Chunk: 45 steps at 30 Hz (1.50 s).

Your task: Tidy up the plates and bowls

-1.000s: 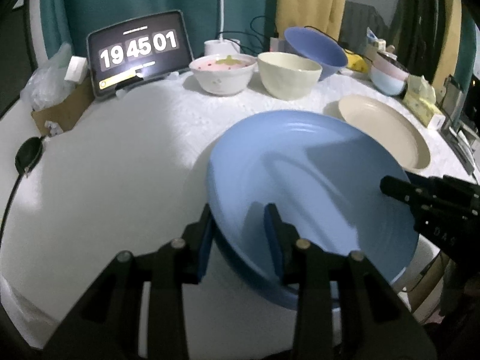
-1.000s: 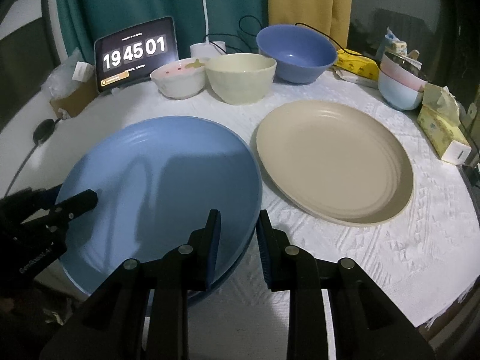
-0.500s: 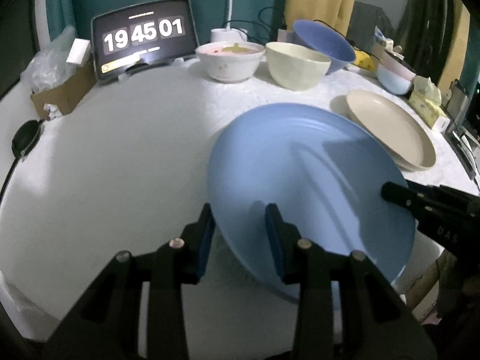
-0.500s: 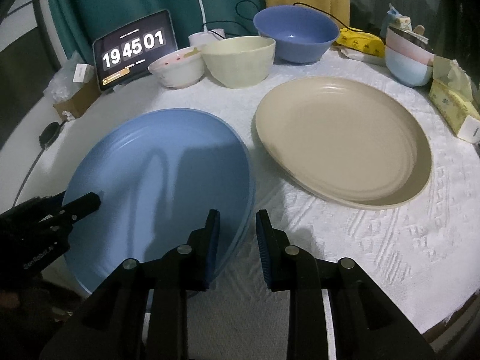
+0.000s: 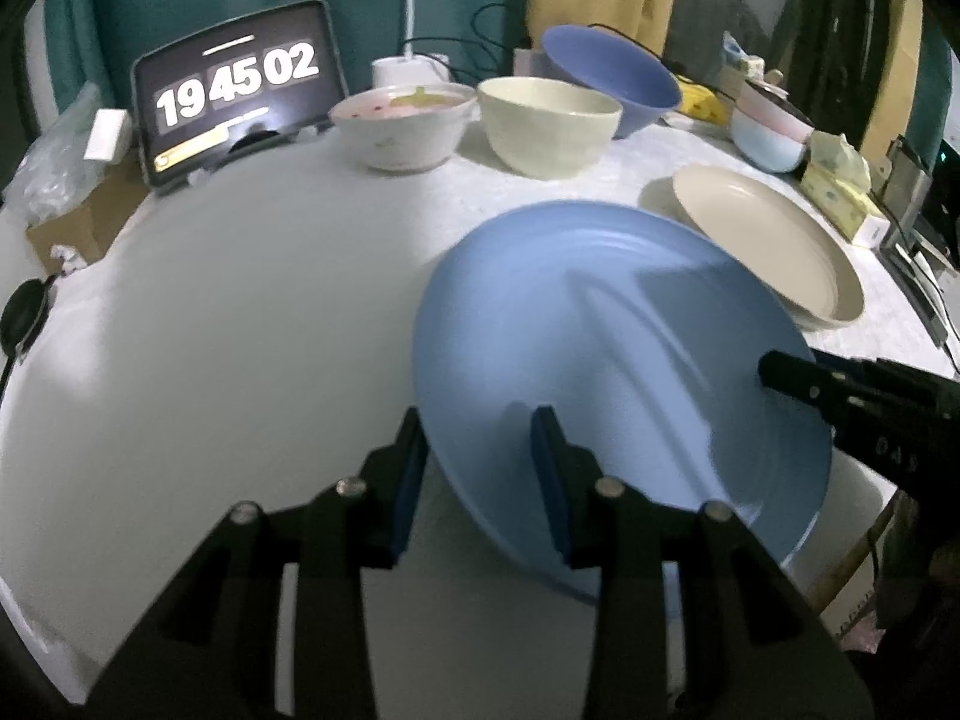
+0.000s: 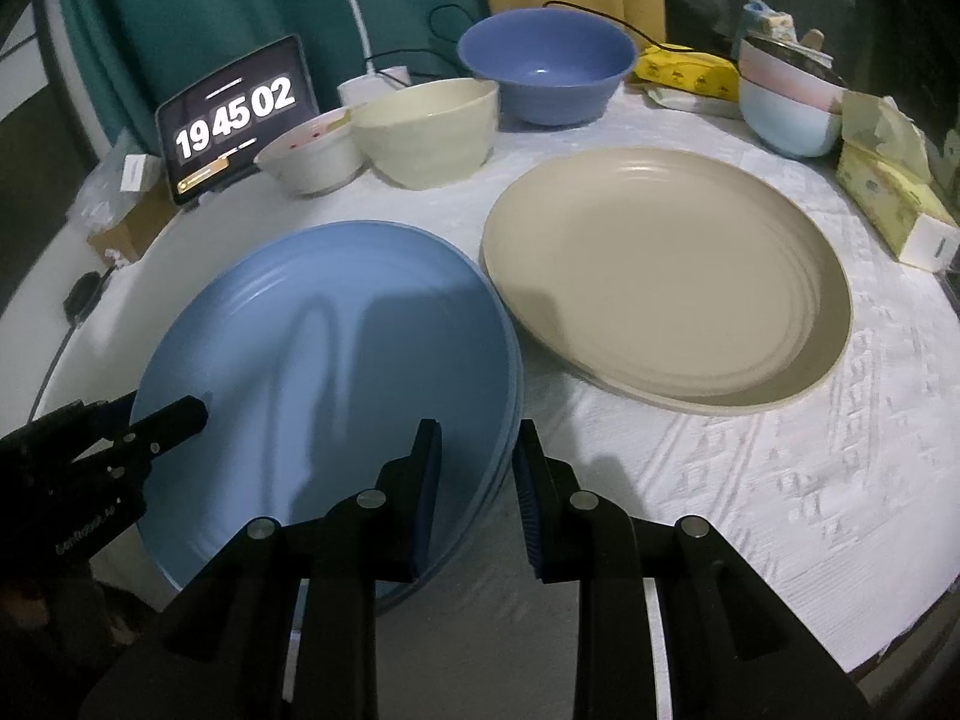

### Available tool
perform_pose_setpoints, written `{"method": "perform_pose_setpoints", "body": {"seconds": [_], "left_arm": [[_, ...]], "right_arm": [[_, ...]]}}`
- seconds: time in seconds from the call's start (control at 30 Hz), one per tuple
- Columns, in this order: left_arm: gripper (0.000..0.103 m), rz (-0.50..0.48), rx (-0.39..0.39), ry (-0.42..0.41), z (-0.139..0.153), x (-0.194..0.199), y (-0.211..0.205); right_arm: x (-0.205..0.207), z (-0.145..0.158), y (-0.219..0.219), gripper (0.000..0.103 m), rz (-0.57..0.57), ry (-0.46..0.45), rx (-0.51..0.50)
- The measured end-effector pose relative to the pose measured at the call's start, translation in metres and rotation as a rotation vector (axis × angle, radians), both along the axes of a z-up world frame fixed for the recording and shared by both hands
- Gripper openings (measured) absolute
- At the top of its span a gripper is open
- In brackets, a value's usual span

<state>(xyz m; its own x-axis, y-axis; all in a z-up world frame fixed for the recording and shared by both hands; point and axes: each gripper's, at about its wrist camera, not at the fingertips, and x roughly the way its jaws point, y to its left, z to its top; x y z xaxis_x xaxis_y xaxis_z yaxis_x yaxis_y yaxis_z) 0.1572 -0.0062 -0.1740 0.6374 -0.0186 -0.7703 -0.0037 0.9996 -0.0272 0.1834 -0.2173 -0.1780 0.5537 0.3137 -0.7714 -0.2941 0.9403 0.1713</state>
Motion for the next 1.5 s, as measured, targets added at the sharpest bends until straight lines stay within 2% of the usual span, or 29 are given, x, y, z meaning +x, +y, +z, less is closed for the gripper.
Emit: {"method": "perform_pose_setpoints", "body": {"seconds": [0.2,0.37,0.5,0.6,0.7,0.9,1.3,1.5], "left_arm": [[0.037,-0.03,0.011,-0.002,0.0,0.01,-0.016],[0.038,-0.018,0.006,0.006,0.001,0.011,-0.01],[0.04,0.048,0.0,-0.052,0.013,0.004,0.002],[0.044,0.064,-0.007,-0.133,0.032,-0.001,0.003],[0.045,0.028,0.003,-0.175,0.047,0.003,-0.008],[0.045,-0.067,-0.011,-0.195,0.063,0.024,-0.04],[0.045,-0.188,-0.068,-0.127,0.066,0.087,-0.107],[0.045,-0.228,-0.039,-0.074,0.052,0.115,-0.138]], "right_arm": [[0.004,0.0,-0.016,0.026,-0.029,-0.005,0.005],[0.006,0.005,-0.034,0.029,-0.063,-0.008,0.018],[0.003,0.012,-0.043,0.032,-0.063,-0.026,0.027],[0.003,0.02,-0.048,0.032,-0.071,-0.044,0.036],[0.004,0.028,-0.058,0.032,-0.091,-0.061,0.048],[0.013,0.037,-0.082,0.032,-0.142,-0.091,0.057],[0.037,0.034,-0.127,0.032,-0.214,-0.097,0.066],[0.054,0.029,-0.148,0.032,-0.245,-0.09,0.078]]}}
